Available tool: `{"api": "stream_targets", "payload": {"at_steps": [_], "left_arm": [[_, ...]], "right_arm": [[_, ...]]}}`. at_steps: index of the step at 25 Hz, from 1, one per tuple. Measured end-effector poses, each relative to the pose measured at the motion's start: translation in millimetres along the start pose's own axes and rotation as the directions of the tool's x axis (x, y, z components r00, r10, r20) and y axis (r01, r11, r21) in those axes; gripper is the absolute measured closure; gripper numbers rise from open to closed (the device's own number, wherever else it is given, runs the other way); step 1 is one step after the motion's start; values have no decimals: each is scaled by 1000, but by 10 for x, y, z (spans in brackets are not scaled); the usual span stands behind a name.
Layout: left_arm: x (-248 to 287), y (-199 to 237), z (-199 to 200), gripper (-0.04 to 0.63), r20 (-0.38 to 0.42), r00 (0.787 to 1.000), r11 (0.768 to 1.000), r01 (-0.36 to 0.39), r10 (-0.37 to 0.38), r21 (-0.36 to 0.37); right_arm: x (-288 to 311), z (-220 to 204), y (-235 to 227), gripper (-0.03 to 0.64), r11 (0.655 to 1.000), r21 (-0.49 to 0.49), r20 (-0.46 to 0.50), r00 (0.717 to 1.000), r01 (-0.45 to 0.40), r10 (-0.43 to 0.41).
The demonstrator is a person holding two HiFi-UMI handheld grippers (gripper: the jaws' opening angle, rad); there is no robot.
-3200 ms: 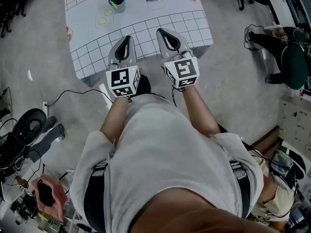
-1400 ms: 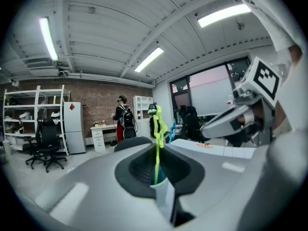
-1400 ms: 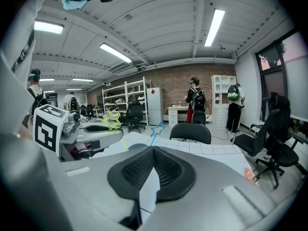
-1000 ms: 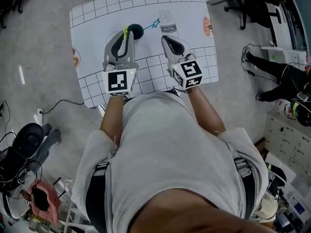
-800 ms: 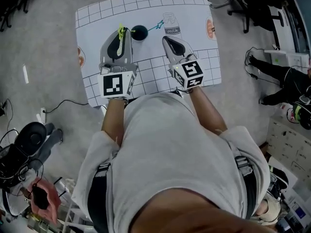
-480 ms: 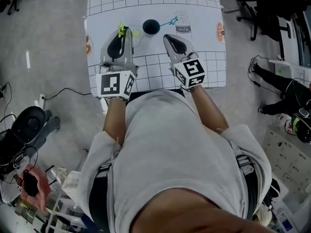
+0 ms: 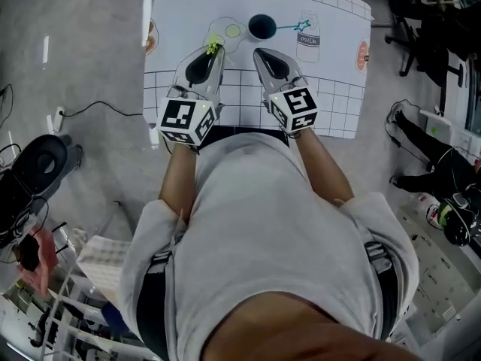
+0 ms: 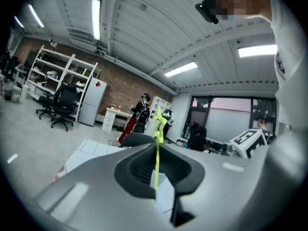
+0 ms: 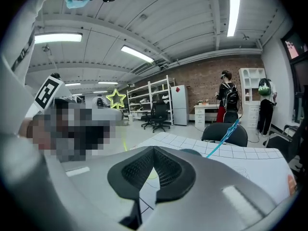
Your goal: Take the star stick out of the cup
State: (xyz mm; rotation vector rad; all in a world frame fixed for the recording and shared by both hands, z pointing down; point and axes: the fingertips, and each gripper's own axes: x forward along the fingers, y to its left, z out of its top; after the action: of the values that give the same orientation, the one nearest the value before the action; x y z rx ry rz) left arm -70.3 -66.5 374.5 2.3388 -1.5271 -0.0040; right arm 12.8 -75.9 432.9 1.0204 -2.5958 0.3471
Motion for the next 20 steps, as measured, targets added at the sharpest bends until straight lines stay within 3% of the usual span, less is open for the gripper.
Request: {"api": "stream_targets", "payload": {"at_steps": [4,10,20], "left_arm": [[159,75,-350,580,-64,998,997,-7,2,-72],[394,129,-762,580,-152,988,992,-21,2,-121],[798,377,-965,586,-186,980,986,-94,67,-138]], "right_arm": [[15,-153,-92,617,1000,2,-38,999,10,-10],[-41,-355,-348,617,998,27,-86,995,56,-53],[-155,-548,-676,617,989,76,-124,985,128,-118]]}}
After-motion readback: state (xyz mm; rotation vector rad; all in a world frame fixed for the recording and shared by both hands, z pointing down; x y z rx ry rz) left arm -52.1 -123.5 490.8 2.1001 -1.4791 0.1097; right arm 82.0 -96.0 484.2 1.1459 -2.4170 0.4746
